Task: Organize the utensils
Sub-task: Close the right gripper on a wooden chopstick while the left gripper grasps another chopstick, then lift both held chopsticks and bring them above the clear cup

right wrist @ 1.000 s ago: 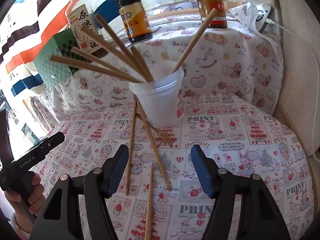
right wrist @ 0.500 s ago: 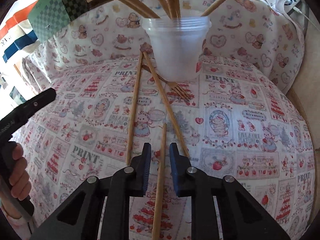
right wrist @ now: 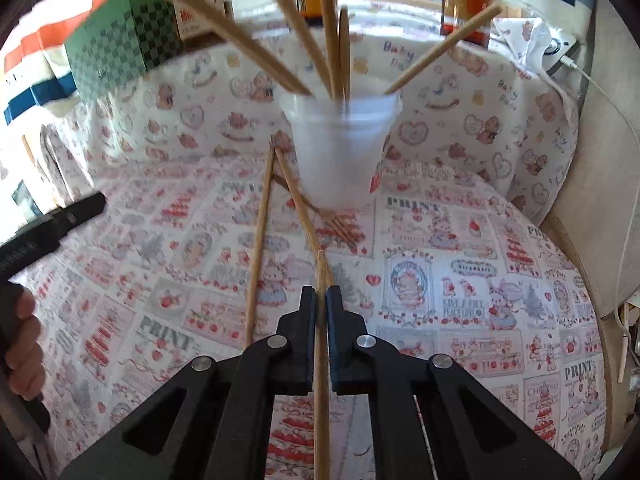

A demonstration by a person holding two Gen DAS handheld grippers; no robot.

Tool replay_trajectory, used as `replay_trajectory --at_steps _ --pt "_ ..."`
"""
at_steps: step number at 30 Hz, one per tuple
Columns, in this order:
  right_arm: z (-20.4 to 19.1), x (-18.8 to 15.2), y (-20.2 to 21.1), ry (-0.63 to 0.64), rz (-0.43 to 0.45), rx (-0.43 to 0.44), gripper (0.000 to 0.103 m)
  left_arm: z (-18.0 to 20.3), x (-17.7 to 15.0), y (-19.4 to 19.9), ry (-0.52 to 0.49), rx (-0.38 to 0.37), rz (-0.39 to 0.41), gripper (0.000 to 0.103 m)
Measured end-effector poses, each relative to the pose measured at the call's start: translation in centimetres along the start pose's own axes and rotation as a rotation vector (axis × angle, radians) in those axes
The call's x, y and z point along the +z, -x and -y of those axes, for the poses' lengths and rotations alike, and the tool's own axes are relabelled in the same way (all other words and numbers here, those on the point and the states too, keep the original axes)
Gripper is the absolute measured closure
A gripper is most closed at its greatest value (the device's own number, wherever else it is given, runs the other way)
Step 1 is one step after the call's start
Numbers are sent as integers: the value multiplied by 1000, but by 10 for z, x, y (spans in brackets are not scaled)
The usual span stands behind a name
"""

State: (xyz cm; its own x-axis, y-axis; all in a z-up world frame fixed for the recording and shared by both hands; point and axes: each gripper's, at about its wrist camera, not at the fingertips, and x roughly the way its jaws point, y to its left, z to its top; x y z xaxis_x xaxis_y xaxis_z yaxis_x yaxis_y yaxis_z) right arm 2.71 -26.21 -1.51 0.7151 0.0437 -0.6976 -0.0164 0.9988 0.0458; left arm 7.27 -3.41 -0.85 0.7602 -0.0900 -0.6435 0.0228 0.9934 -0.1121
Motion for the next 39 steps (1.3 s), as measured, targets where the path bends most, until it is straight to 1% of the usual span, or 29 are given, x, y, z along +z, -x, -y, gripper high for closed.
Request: replay_trajectory --at_steps 5,6,7,8,10,12,14,16,18,20,25,26,27,29,30,32,34,35,36,37,38,39 --pt "12 9 59 -57 275 117 97 15 -5 -7 -72 8 -34 6" --pt "15 10 69 -72 323 139 97 19 -7 -9 -89 0 -46 6" --pt "18 10 79 -85 371 156 97 24 -9 -11 -99 -16 -60 6" --pt "19 11 86 -89 412 162 97 31 -11 -13 -113 -53 -79 6" --pt "22 9 102 -97 491 150 97 49 -13 -18 -169 -122 -129 6" --pt "25 8 115 -105 554 132 97 67 -16 -19 -214 -161 -143 6" --pt "27 4 126 -117 596 107 97 84 -19 -18 -251 -184 -161 6" --pt "30 4 134 -125 622 86 97 95 -22 -18 -265 -201 -177 6" --pt "36 3 139 -142 634 86 97 103 -24 -22 -273 -196 -203 7" --pt "40 4 139 -158 628 90 97 109 -23 -27 -281 -198 -231 9" --pt "45 4 137 -178 619 78 97 127 -23 -38 -300 -145 -277 20" --pt "46 4 136 -181 618 75 97 131 -25 -41 -304 -134 -293 24" --pt "46 4 136 -183 617 76 97 133 -27 -44 -306 -125 -308 31" --pt "46 4 136 -180 616 79 97 139 -34 -47 -322 -110 -326 41" --pt "45 4 136 -179 615 79 97 140 -38 -47 -329 -123 -327 43" --pt "45 4 136 -178 615 80 97 140 -40 -44 -326 -123 -315 47" --pt "44 4 137 -176 615 80 97 135 -39 -43 -306 -134 -326 59" --pt "43 3 138 -174 616 78 97 131 -38 -43 -298 -119 -326 73" --pt "43 2 138 -173 617 76 97 125 -36 -42 -282 -105 -328 84" --pt "43 3 138 -175 617 77 97 119 -35 -42 -263 -100 -332 89" --pt "42 3 138 -173 617 74 97 112 -33 -42 -248 -97 -335 95" --pt "42 2 138 -172 618 73 97 105 -32 -42 -238 -90 -335 97"
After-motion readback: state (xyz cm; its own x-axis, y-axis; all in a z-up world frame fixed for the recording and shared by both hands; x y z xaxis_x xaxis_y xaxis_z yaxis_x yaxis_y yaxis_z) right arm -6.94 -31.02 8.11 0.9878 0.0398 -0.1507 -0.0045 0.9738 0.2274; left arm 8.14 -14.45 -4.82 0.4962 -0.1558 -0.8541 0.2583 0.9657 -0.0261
